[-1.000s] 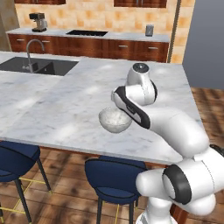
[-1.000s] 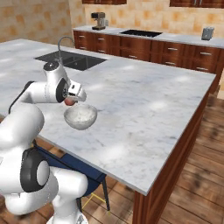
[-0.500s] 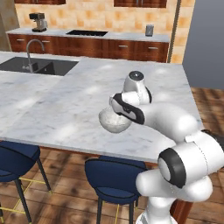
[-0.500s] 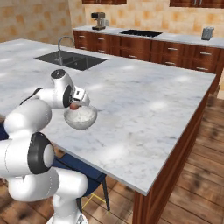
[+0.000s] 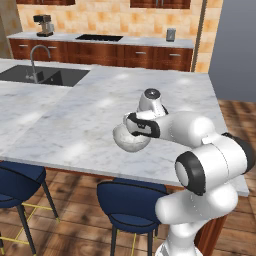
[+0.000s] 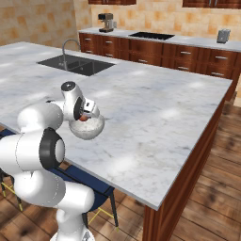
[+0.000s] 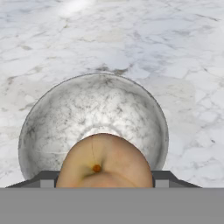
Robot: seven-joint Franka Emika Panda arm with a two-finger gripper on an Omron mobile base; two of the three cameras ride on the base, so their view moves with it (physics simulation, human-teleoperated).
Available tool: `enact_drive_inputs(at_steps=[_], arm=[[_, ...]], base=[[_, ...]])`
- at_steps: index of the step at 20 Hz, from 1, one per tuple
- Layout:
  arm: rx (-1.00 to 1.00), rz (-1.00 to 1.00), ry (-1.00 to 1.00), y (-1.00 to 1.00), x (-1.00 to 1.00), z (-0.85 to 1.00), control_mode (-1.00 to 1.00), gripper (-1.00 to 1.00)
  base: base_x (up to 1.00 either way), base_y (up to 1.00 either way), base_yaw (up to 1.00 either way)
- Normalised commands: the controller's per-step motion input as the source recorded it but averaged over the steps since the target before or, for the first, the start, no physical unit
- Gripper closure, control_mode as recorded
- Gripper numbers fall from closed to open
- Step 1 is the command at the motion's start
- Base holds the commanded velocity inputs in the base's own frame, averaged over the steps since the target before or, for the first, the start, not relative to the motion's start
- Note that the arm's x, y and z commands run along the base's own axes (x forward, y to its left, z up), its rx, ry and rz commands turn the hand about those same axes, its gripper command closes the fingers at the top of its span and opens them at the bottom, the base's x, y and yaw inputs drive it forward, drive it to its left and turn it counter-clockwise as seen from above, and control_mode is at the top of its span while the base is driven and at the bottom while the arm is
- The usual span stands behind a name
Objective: Retrieve the peach and pear from the fridge and place them into the bowl on the dining table.
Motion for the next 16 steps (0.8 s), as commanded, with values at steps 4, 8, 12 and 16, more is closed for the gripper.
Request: enact_drive_inputs(at_steps=[4, 8, 12, 16], arm=[[0.0, -0.01, 0.0, 0.11, 0.35, -0.3, -1.0, 1.0], [0.0, -0.02, 0.0, 0.24, 0.31, -0.23, -1.0, 1.0], [0.0, -0.03, 0.0, 0.12, 0.37, -0.25, -1.0, 1.0], [0.0, -0.04, 0.0, 0.05, 0.45, -0.26, -1.0, 1.0]], base=[[0.0, 0.0, 0.0], [0.0, 0.0, 0.0], [0.0, 0.0, 0.0], [0.0, 0.0, 0.0]])
